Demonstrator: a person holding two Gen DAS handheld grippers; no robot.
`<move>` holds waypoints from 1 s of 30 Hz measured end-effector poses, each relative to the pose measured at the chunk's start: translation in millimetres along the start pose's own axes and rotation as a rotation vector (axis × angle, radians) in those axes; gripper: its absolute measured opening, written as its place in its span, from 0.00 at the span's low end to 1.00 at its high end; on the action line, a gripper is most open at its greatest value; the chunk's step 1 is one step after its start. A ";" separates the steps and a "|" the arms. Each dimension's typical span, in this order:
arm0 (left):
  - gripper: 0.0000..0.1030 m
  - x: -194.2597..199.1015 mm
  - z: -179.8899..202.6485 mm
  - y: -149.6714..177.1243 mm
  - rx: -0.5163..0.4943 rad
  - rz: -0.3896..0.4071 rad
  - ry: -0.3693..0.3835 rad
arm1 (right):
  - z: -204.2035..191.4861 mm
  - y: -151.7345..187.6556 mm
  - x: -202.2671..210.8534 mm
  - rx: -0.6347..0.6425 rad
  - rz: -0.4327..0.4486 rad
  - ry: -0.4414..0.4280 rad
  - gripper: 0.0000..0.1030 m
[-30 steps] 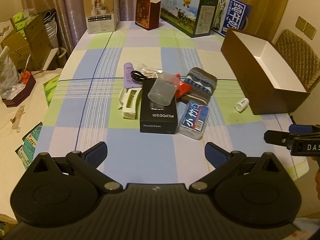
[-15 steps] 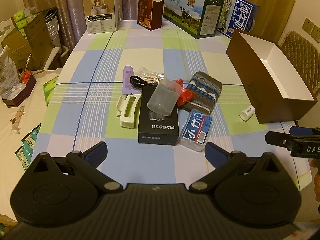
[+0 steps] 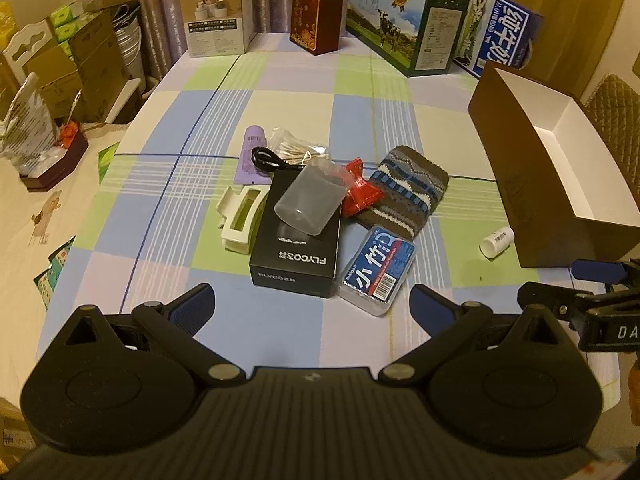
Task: Organize objects
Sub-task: 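Move left tool toward the clear plastic cup while right tool approaches the blue floss box, then close left tool on the clear cup while right tool grasps the blue floss box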
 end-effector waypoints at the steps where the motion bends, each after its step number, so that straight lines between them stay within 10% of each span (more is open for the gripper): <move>1: 0.99 -0.5 1.5 0.4 0.009 -0.004 -0.008 | -0.8 -0.8 -0.9 0.004 0.000 -0.008 0.98; 13: 0.99 -24.3 -21.5 5.3 -0.014 -0.040 0.004 | -13.4 0.9 -40.4 -0.142 -0.003 0.042 0.98; 30: 0.99 -81.5 -87.7 -11.1 -0.180 -0.045 0.114 | -37.2 12.4 -130.7 -0.329 0.017 0.235 0.67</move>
Point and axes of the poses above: each gripper's, at about its wrist camera, not at the fingertips, and x roughly against the way its jaws point, z to its right, y to its underside, the point moved 9 cm from there along -x, roughly the way its jaws point, and after that the axes turned 15 degrees about -x, right-handed, at the moved point
